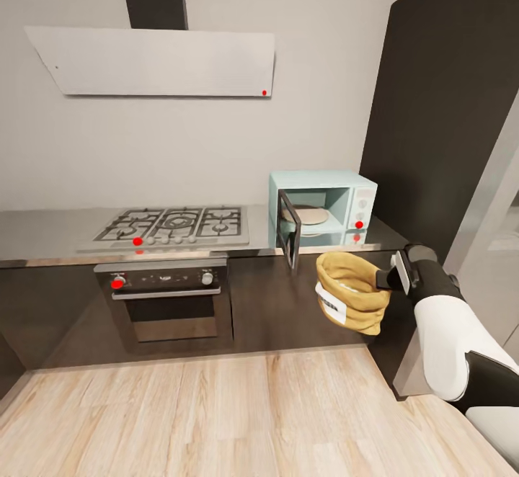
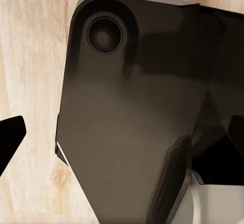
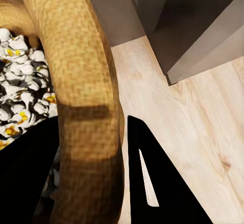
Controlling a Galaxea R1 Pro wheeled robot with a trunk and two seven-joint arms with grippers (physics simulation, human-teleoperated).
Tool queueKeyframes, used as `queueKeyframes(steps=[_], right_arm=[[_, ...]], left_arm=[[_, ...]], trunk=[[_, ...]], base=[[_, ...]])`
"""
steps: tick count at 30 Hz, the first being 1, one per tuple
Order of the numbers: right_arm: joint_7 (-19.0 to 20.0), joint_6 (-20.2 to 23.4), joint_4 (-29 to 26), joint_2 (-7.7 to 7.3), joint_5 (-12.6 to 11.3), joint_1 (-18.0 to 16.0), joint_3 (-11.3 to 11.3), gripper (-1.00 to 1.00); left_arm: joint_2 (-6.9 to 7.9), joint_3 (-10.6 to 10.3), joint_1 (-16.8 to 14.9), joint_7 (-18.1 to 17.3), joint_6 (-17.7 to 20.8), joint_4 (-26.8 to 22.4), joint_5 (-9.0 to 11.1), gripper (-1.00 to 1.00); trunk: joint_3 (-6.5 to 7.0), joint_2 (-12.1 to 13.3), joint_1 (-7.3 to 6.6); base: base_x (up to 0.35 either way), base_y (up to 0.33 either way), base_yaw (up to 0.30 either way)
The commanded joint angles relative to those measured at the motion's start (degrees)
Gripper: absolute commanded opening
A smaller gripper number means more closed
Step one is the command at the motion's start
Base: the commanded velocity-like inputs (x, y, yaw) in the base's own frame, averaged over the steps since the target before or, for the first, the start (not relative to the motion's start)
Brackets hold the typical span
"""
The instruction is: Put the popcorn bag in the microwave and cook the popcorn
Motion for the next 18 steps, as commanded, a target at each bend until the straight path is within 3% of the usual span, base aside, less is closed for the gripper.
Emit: queueKeyframes(steps=[1,18], right_arm=[[0.4,0.2,0.0,-0.02,0.4,0.0,-0.1,-1.00],[0.2,0.2,-1.3,-0.17,1.0,0.0,0.3,-1.00]], left_arm=[[-0.02,0.0,0.0,0.1,-0.1,0.0,0.4,1.00],[-0.02,0.1,0.0,0.2,-0.1,0.0,0.4,1.00]], trunk=[[-0.06,0.0,0.00],[-0.06,0.0,0.00]], base=[[0.000,0.000,0.000],[0.000,0.000,0.000]])
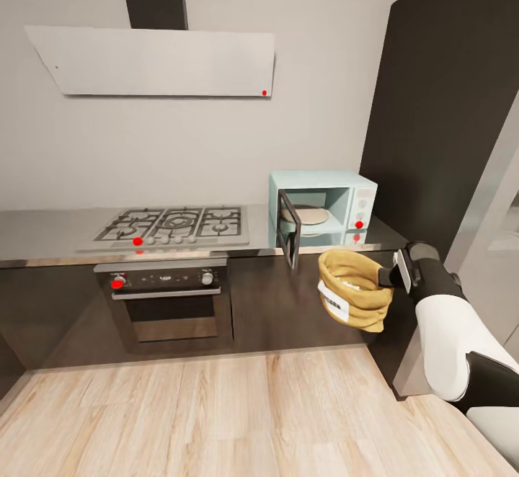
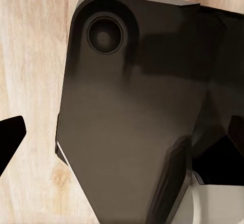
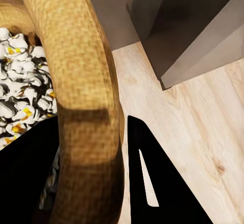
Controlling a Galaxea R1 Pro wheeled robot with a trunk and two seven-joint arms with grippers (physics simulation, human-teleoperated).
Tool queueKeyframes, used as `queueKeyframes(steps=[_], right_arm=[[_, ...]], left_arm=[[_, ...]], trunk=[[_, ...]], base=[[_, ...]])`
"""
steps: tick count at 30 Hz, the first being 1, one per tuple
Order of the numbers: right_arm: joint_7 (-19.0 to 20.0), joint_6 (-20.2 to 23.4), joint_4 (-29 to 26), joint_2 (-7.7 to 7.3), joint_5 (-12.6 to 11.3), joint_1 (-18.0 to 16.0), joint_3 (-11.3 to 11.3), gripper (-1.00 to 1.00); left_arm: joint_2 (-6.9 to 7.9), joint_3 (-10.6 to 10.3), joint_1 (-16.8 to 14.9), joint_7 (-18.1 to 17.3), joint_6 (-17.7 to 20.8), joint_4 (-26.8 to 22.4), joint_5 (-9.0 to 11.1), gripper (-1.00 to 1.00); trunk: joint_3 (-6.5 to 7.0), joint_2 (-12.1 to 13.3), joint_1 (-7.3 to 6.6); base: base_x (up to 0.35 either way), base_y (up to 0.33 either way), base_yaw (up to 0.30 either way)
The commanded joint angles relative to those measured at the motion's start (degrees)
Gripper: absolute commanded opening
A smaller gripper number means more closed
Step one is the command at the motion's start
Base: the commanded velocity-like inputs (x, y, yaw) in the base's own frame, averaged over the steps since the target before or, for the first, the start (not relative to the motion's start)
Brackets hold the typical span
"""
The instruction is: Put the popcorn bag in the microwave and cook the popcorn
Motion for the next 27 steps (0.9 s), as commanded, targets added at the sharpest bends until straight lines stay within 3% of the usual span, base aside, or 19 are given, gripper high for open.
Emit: queueKeyframes(steps=[1,10,15,27], right_arm=[[0.3,0.2,0.0,0.02,0.3,0.0,-0.2,-1.00],[0.3,0.2,-0.7,0.20,0.3,0.0,0.0,-1.00],[0.4,0.2,-4.4,0.30,-0.2,0.0,4.0,-1.00],[1.2,0.2,-5.9,0.73,-0.4,0.0,4.2,-1.00]], left_arm=[[-0.02,0.0,0.0,0.1,-0.1,0.0,0.4,1.00],[-0.02,0.0,0.0,0.1,-0.1,0.0,0.4,1.00],[-0.02,0.0,0.0,0.1,-0.1,0.0,0.4,1.00],[0.05,0.0,0.0,0.1,-0.1,0.0,0.4,1.00]], trunk=[[-0.06,0.0,0.00],[-0.06,0.0,0.00],[-0.06,0.0,0.00],[-0.06,0.0,0.00]], base=[[0.000,0.000,0.000],[0.000,0.000,0.000],[0.000,0.000,0.000],[0.000,0.000,0.000]])
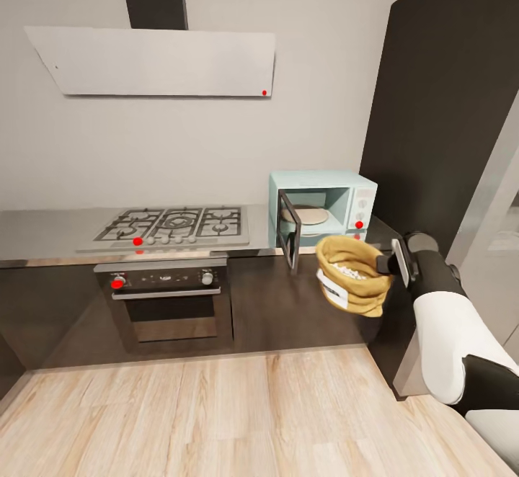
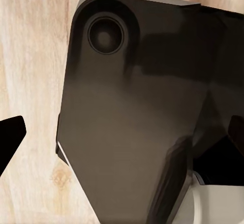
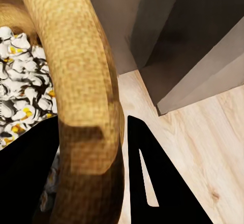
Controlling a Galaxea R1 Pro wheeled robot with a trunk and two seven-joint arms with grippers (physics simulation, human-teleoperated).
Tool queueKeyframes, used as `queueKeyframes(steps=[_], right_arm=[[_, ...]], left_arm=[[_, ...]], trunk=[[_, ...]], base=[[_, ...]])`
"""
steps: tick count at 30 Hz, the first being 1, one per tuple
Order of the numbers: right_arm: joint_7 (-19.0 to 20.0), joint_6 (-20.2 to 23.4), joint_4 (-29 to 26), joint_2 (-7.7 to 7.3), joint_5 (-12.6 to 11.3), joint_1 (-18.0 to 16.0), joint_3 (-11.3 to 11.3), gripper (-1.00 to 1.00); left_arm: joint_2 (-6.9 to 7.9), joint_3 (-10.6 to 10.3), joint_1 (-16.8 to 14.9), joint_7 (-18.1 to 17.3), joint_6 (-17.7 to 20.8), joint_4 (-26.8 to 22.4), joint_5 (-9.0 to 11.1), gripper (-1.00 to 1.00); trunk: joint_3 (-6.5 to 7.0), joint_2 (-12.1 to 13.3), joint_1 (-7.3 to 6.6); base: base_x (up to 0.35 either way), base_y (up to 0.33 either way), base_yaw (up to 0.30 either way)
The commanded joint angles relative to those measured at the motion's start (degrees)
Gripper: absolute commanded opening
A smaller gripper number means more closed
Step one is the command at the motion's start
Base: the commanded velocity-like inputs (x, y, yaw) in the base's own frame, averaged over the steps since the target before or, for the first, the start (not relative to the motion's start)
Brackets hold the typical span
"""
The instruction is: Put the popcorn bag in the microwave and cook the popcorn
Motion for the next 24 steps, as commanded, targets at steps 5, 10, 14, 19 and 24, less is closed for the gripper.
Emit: queueKeyframes(steps=[5,10,14,19,24], right_arm=[[2.4,0.2,0.0,-0.28,0.5,0.0,0.0,-1.00],[2.6,0.2,0.0,-0.40,0.5,0.0,0.3,-1.00],[2.6,0.2,0.0,-0.43,0.6,0.0,0.2,-1.00],[2.6,0.2,-2.2,-0.48,0.6,0.0,0.2,-1.00],[2.6,0.2,-2.8,-0.35,0.6,0.0,0.3,-1.00]], left_arm=[[-0.08,0.1,0.0,0.1,-0.1,-0.2,0.4,1.00],[-0.09,0.1,0.0,0.1,-0.1,-0.1,0.4,1.00],[-0.07,0.1,0.0,0.1,-0.1,-0.1,0.4,1.00],[-0.06,0.1,0.0,0.1,-0.1,-0.1,0.4,1.00],[-0.01,0.1,0.0,0.1,-0.1,-0.2,0.4,1.00]], trunk=[[-0.06,0.0,0.00],[-0.06,0.0,0.00],[-0.06,0.0,0.00],[-0.06,0.0,0.00],[-0.06,0.0,0.00]], base=[[0.000,0.000,0.000],[0.115,-0.089,0.000],[0.228,-0.177,0.000],[0.232,-0.180,0.000],[0.165,-0.122,0.000]])
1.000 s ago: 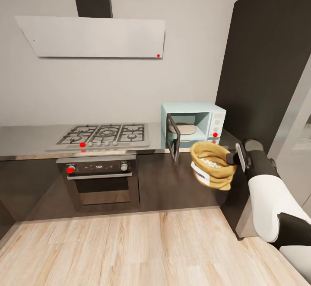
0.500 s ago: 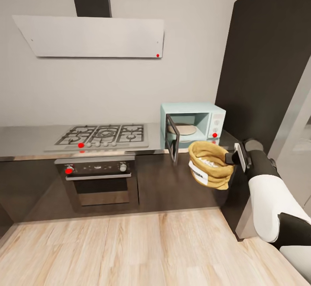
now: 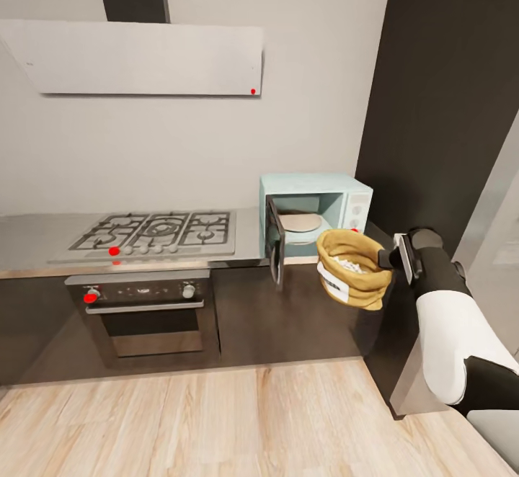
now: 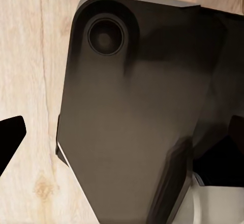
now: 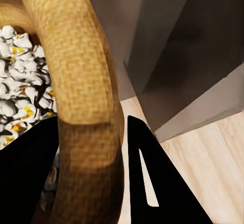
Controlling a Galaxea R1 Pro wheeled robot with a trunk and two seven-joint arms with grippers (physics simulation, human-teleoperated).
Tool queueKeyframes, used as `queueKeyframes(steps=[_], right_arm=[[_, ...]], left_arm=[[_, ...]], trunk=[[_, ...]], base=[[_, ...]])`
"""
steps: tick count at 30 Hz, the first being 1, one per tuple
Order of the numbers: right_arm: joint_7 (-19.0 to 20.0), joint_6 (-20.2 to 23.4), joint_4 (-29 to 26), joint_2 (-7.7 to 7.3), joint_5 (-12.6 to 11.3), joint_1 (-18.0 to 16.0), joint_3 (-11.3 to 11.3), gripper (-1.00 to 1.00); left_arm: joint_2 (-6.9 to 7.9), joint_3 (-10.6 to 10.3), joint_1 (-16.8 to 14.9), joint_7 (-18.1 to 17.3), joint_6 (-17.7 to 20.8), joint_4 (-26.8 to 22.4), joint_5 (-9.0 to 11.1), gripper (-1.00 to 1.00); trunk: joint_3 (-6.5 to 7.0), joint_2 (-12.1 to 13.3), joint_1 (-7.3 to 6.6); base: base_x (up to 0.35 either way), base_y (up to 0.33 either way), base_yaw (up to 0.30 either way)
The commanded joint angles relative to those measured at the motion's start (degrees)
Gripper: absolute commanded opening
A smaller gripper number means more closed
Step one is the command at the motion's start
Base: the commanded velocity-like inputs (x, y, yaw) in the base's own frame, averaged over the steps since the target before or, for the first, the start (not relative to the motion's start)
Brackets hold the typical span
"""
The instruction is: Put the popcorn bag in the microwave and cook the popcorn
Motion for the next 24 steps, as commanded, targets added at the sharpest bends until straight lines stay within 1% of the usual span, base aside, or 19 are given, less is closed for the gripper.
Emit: queueKeyframes(steps=[1,6,9,10,11,14,15,17,19,24], right_arm=[[0.6,0.2,-0.1,0.02,0.6,0.0,-0.1,-1.00],[0.3,0.2,-0.1,-0.06,0.9,0.1,0.1,-1.00],[0.1,0.2,1.1,0.01,1.0,-0.6,0.2,-1.00],[-0.1,0.2,2.6,0.25,1.1,-1.9,0.7,-1.00],[-0.1,0.2,7.0,0.35,1.2,-4.8,2.8,-1.00],[-0.1,0.2,9.6,0.44,1.0,-7.2,3.3,-1.00],[-0.1,0.2,11.6,0.48,0.8,-9.1,3.4,-1.00],[-0.1,0.2,14.7,0.48,0.8,-11.5,3.4,-1.00],[-0.1,0.2,16.6,0.47,0.8,-12.9,3.4,-1.00],[-0.1,0.2,17.6,0.75,0.7,-14.5,3.3,-1.00]], left_arm=[[-0.02,0.1,0.0,0.1,-0.1,-0.1,0.4,1.00],[-0.01,0.0,0.0,0.1,-0.1,-0.1,0.4,1.00],[-0.01,0.0,0.0,0.1,-0.1,0.0,0.4,1.00],[-0.01,0.0,0.0,0.1,-0.1,-0.1,0.4,1.00],[-0.01,0.0,0.0,0.1,-0.1,0.0,0.4,1.00],[-0.01,0.0,0.0,0.1,-0.1,0.0,0.4,1.00],[-0.03,0.0,0.0,0.1,-0.1,0.0,0.4,1.00],[-0.04,0.0,0.0,0.1,-0.1,0.0,0.4,1.00],[-0.07,0.0,0.0,0.1,-0.1,0.0,0.4,1.00],[-0.10,0.0,0.0,0.1,-0.1,0.0,0.4,1.00]], trunk=[[-0.06,0.0,0.01],[-0.06,0.0,0.01],[-0.06,0.0,0.01],[-0.06,0.0,0.01],[-0.06,0.0,0.01],[-0.06,0.0,0.01],[-0.06,0.0,0.01],[-0.06,0.0,0.01],[-0.06,0.0,0.01],[-0.06,0.0,0.01]], base=[[0.028,-0.019,0.000],[0.002,-0.002,0.000],[0.000,0.000,0.000],[0.000,0.000,0.000],[0.000,0.000,0.000],[0.000,0.000,0.000],[0.000,0.000,0.000],[0.000,0.000,0.000],[0.000,0.000,0.000],[0.000,0.000,0.000]])
